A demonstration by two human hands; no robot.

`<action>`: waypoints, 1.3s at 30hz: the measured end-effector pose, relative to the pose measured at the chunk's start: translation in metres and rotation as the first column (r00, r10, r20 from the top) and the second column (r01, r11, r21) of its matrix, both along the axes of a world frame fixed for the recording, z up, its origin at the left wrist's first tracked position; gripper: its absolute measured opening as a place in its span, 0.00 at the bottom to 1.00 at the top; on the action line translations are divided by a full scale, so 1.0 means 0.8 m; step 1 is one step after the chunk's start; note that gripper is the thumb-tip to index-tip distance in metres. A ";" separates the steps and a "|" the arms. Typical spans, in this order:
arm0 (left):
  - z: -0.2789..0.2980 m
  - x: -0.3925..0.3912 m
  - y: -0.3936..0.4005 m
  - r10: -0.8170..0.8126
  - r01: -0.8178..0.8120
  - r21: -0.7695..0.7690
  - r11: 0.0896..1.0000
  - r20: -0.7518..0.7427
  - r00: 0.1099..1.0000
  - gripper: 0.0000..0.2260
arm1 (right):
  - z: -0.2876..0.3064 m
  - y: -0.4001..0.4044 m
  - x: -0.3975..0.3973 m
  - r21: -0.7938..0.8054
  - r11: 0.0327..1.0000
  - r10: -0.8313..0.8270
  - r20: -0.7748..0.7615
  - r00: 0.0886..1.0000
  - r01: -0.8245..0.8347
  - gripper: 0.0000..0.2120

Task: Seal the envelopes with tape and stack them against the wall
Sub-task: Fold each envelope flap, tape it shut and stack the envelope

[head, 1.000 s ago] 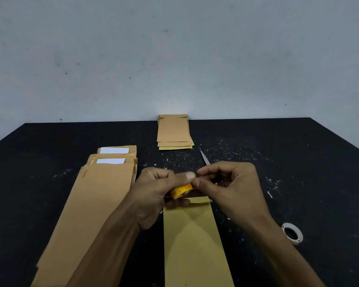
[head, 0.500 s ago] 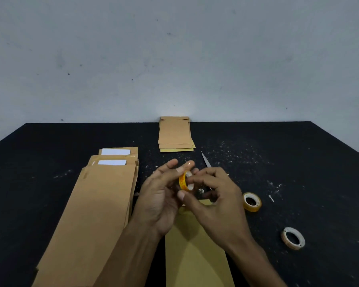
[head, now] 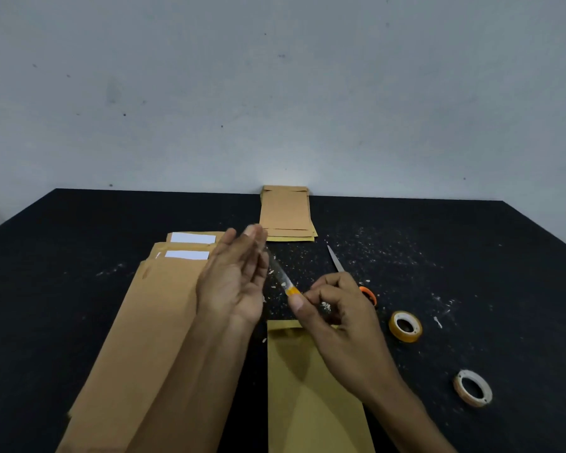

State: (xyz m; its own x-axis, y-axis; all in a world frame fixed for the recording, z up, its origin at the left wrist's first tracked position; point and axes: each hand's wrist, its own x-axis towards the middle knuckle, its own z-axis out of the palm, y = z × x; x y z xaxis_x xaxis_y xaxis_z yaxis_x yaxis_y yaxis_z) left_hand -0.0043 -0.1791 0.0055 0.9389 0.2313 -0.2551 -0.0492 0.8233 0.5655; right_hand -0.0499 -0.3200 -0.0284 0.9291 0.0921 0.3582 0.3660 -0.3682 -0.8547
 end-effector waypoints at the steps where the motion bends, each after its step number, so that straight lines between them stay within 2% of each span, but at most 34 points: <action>1: 0.005 -0.001 0.003 0.005 -0.006 0.005 1.000 0.031 1.000 0.23 | 0.000 -0.001 -0.001 0.013 1.000 0.018 0.004 1.000 -0.018 0.12; 4: 0.015 -0.013 0.004 -0.010 -0.008 0.129 0.992 0.136 0.991 0.27 | 0.001 -0.001 -0.001 0.059 0.997 0.041 0.015 0.999 -0.042 0.10; 9: 0.013 -0.035 -0.001 -0.113 -0.006 0.371 0.929 0.298 0.948 0.50 | 0.009 0.001 -0.001 0.116 0.991 0.069 0.040 0.997 -0.074 0.10; 12: 0.008 -0.038 -0.004 -0.128 -0.037 0.469 0.882 0.316 0.940 0.57 | 0.015 -0.001 -0.004 0.171 0.980 0.104 0.001 0.995 -0.103 0.08; 14: 0.004 -0.037 -0.005 -0.118 -0.067 0.507 0.860 0.324 0.938 0.57 | 0.017 -0.002 -0.006 0.200 0.974 0.118 -0.029 0.993 -0.110 0.09; 17: 0.003 -0.039 -0.006 -0.102 -0.121 0.553 0.824 0.355 0.929 0.53 | 0.017 -0.003 -0.007 0.214 0.971 0.117 -0.060 0.991 -0.102 0.09; 22: 0.010 -0.036 -0.007 -0.073 -0.201 0.574 0.794 0.418 0.905 0.51 | 0.020 0.000 -0.010 0.169 0.983 0.080 -0.070 0.994 -0.067 0.14; 28: 0.008 -0.038 -0.002 -0.335 -0.093 0.751 0.653 0.398 0.854 0.58 | 0.011 -0.017 -0.005 0.165 0.984 0.087 -0.127 0.988 -0.066 0.12; 33: -0.005 -0.039 -0.003 -0.400 -0.052 0.795 0.604 0.359 0.843 0.58 | 0.025 -0.036 -0.003 0.246 0.968 0.132 -0.333 0.934 -0.049 0.13; 34: -0.007 -0.040 -0.003 -0.410 -0.028 0.796 0.604 0.341 0.846 0.58 | 0.024 -0.043 0.003 0.205 0.979 0.065 -0.341 0.938 0.007 0.11; 36: -0.011 -0.041 -0.002 -0.436 0.022 0.795 0.606 0.309 0.846 0.58 | 0.016 -0.058 0.022 -0.062 0.982 -0.189 -0.254 0.948 0.180 0.07; 38: -0.014 -0.042 -0.002 -0.458 0.064 0.794 0.605 0.281 0.843 0.59 | 0.007 -0.067 0.044 -0.367 0.884 -0.364 -0.149 0.919 0.291 0.07; 39: -0.016 -0.043 -0.002 -0.464 0.079 0.794 0.603 0.269 0.844 0.58 | 0.003 -0.068 0.054 -0.469 0.829 -0.409 -0.137 0.902 0.304 0.07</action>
